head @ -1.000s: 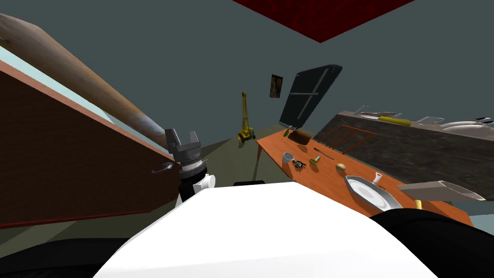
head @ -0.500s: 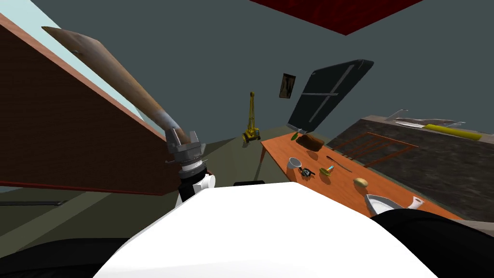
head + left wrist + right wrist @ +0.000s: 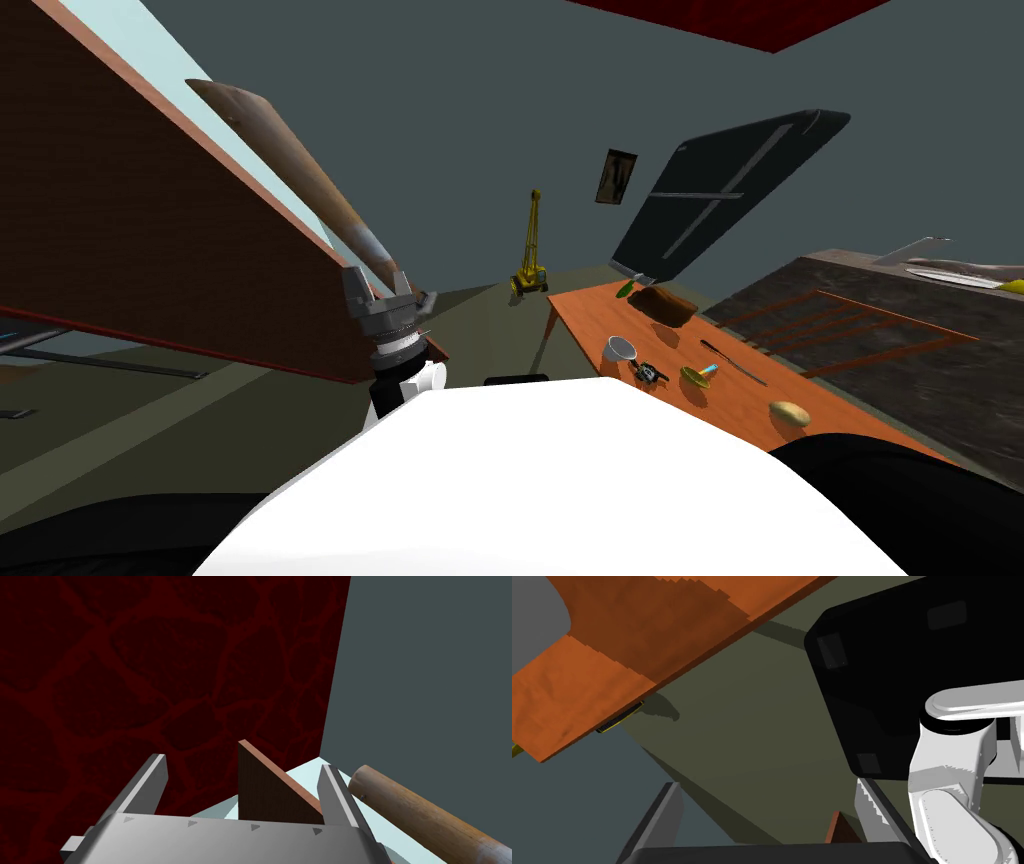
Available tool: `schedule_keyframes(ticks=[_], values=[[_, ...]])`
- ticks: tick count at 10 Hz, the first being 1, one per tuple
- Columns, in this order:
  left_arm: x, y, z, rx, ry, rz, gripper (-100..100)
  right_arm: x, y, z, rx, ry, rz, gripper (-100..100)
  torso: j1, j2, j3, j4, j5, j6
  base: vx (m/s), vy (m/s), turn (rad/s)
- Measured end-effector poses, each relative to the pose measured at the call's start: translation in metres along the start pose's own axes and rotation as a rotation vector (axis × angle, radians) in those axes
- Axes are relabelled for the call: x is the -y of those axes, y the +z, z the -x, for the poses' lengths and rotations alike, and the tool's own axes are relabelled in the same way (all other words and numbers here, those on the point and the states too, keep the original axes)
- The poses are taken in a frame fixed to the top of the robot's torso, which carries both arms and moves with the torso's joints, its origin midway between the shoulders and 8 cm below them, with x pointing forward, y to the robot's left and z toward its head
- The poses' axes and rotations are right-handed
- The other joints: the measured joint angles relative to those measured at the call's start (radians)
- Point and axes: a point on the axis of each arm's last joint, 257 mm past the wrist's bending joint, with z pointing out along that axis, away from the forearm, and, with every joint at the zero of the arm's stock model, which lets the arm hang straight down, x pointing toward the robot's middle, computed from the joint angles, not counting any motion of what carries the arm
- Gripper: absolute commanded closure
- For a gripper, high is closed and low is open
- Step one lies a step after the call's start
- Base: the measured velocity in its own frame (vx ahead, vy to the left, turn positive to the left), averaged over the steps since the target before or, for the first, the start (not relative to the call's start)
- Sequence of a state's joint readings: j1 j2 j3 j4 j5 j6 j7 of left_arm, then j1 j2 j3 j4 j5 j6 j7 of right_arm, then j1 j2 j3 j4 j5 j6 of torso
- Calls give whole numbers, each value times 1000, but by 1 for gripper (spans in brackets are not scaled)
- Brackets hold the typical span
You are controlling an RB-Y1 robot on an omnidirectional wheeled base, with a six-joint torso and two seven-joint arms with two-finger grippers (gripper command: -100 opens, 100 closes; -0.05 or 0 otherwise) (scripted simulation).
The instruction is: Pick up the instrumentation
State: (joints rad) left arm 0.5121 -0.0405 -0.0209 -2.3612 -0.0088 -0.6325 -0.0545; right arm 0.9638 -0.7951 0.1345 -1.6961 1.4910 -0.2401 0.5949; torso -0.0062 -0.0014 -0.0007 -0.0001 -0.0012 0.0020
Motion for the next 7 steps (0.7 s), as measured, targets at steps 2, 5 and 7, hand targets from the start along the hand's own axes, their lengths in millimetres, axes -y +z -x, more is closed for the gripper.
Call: schedule_keyframes(ticks=[2, 5, 7], values=[[0, 0, 0, 0, 0, 0, 0, -14, -6, -25, -53, -83, 36, -100, 1, 0, 0, 0, 0, 0, 17, -64, 222], [0, 0, 0, 0, 0, 0, 0, -30, -20, -66, -128, -202, 95, -100, 1, 0, 0, 0, 0, -1, 16, -58, 175], [0, 0, 0, 0, 0, 0, 0, -40, -30, -84, -167, -273, 130, -100, -1, -1, 0, 0, 0, 0, 22, -99, 293]])
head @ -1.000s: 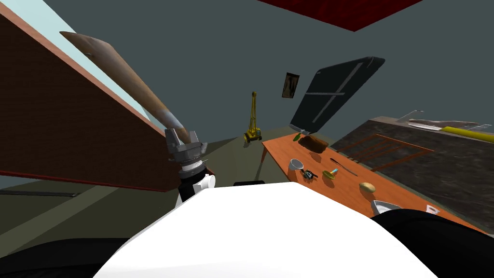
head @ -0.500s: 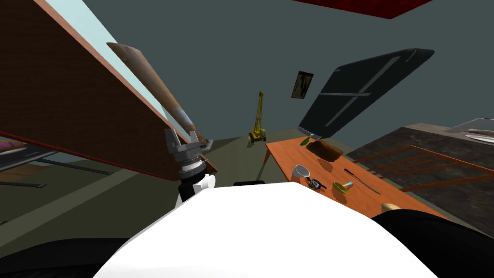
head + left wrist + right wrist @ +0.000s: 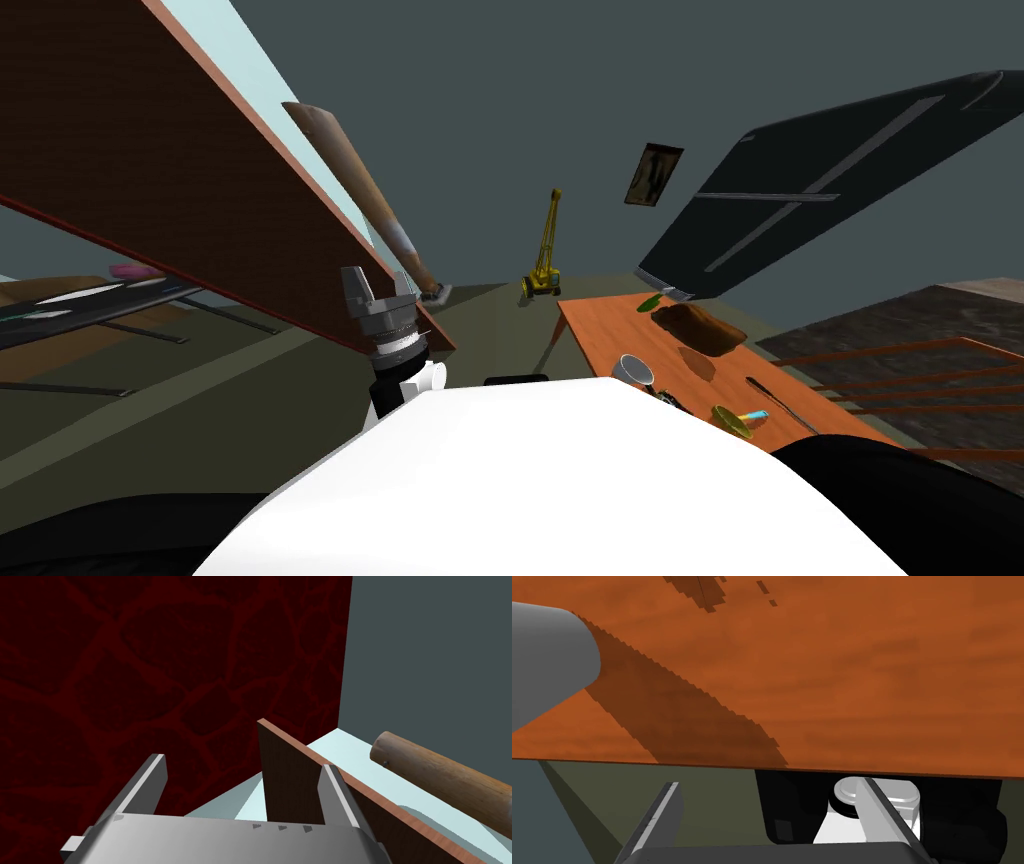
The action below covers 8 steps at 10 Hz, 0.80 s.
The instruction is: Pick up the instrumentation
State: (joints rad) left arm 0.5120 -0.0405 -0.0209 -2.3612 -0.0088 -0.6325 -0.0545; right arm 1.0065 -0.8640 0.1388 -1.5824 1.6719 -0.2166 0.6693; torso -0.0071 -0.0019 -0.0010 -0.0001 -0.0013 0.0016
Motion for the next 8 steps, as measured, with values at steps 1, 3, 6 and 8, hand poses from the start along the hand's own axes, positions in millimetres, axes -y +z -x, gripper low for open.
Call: schedule_keyframes(ticks=[1, 3, 6, 8], values=[[0, 0, 0, 0, 0, 0, 0, -12, -4, -16, -28, -44, 27, -100, -2, -1, 0, 0, -1, 0, 19, -86, 138], [0, 0, 0, 0, 0, 0, 0, -18, -5, -25, -45, -87, 45, -100, 3, 0, 0, 0, 0, 1, 6, -19, -30], [0, 0, 0, 0, 0, 0, 0, -29, -9, -37, -70, -142, 73, -100, 3, 0, 0, 0, 0, 1, 16, -46, 176], [0, 0, 0, 0, 0, 0, 0, -39, -11, -48, -90, -190, 100, -100, 2, -1, 0, 0, 0, 1, 16, -66, 123]])
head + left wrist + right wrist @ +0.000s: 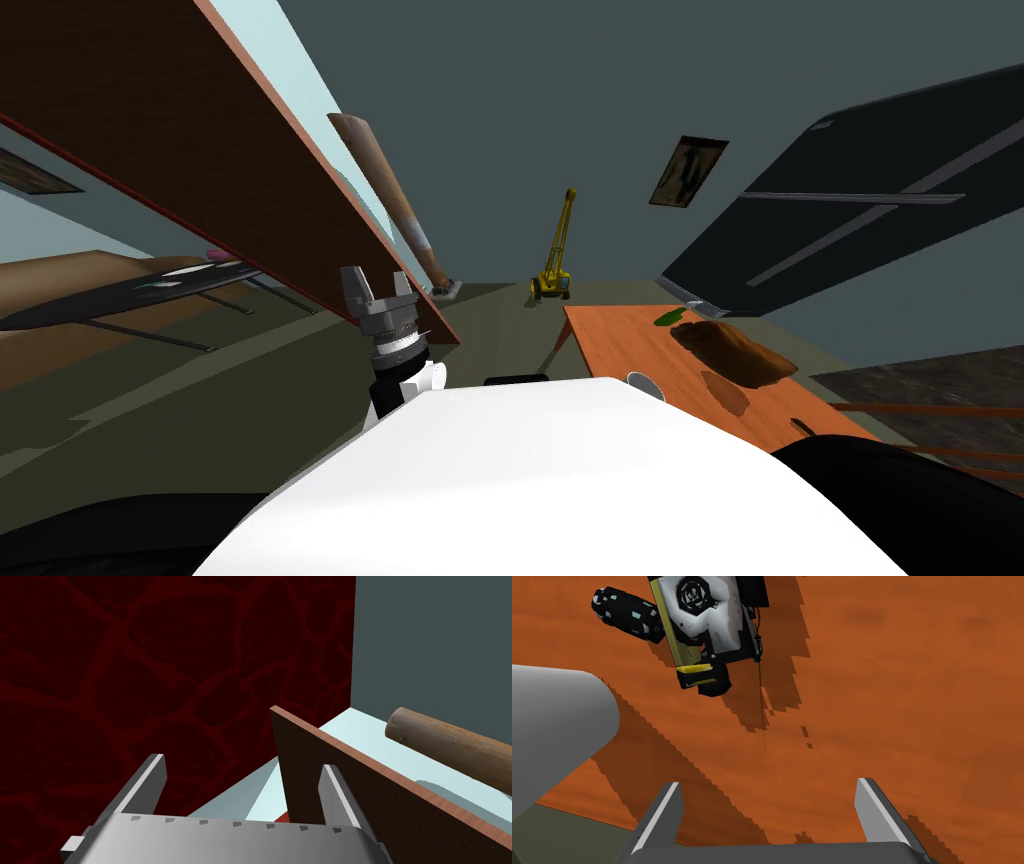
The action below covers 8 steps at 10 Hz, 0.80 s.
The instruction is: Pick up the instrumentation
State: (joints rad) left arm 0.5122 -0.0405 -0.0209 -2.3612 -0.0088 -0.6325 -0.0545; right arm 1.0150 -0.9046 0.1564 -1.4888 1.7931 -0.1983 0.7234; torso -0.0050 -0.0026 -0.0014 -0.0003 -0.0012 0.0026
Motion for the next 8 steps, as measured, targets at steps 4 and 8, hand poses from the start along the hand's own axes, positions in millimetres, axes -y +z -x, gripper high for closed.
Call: schedule_keyframes(ticks=[4, 8], values=[[0, 0, 0, 0, 0, 0, 0, -28, -4, -15, -31, -105, 60, -100, 0, -2, -1, 0, 0, 0, 36, -68, 174], [0, 0, 0, 0, 0, 0, 0, -40, 0, -11, -24, -138, 86, -100, 4, 0, 0, 0, 1, 0, 23, -27, 49]])
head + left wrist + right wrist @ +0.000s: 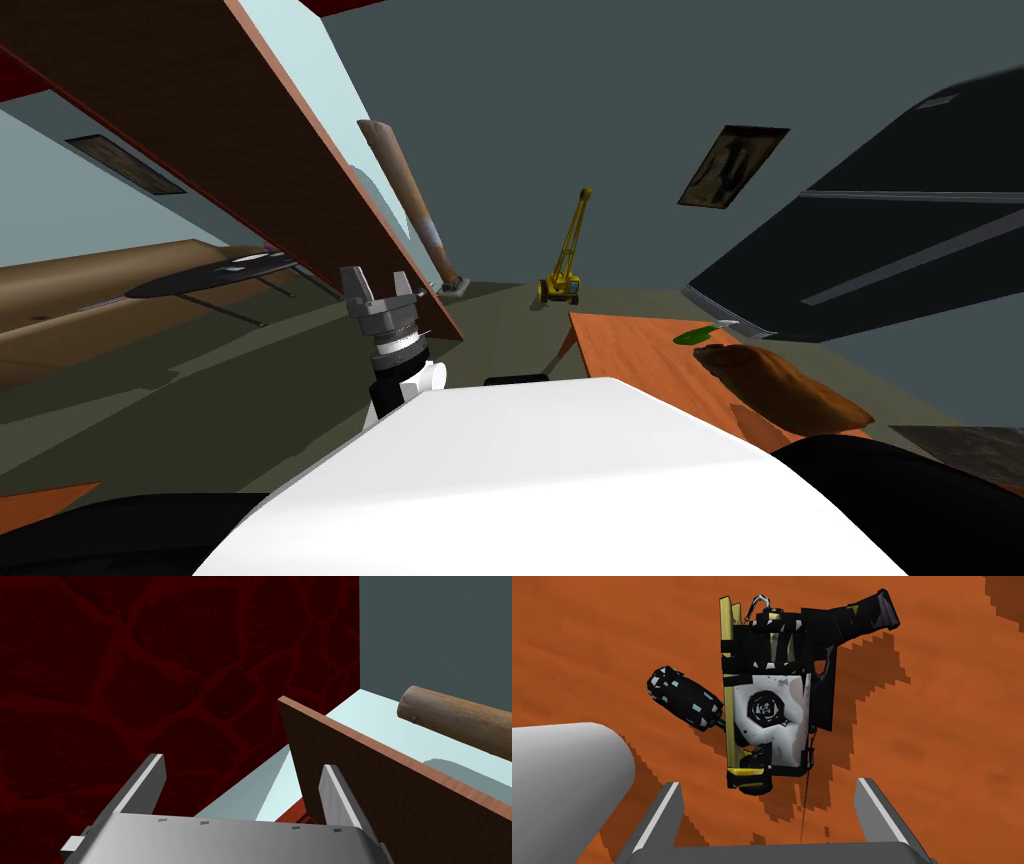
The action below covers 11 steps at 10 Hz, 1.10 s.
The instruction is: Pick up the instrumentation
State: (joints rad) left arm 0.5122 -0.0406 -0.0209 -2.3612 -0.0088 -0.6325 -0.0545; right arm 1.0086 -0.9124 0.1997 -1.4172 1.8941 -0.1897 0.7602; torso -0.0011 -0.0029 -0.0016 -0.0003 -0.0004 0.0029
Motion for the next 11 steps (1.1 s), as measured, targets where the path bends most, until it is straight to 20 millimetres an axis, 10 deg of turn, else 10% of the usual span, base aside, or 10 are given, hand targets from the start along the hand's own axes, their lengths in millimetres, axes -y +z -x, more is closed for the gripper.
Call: schedule_keyframes(ticks=[4, 5, 9, 10, 11], values=[[0, 0, 0, 0, 0, 0, 0, -2, 16, 8, -5, 20, -1, -100, -1, 2, 1, 1, 0, 0, -17, -17, 47], [0, 0, 0, 0, 0, 0, 0, -3, 17, 8, -5, 19, -1, 100, 0, 2, 1, 0, 0, 0, 0, 0, 0], [0, 0, 0, 0, 0, 0, 0, -3, 17, 8, -5, 19, 0, 100, -1, 2, 1, 1, -1, 0, 0, 0, 0], [0, 0, 0, 0, 0, 0, 0, -3, 17, 8, -5, 19, 0, 0, -1, 2, 1, 1, -1, 0, 0, 0, 0], [0, 0, 0, 0, 0, 0, 0, -3, 17, 8, -5, 19, 0, 100, -1, 2, 1, 1, -1, 0, 18, 12, -74]])
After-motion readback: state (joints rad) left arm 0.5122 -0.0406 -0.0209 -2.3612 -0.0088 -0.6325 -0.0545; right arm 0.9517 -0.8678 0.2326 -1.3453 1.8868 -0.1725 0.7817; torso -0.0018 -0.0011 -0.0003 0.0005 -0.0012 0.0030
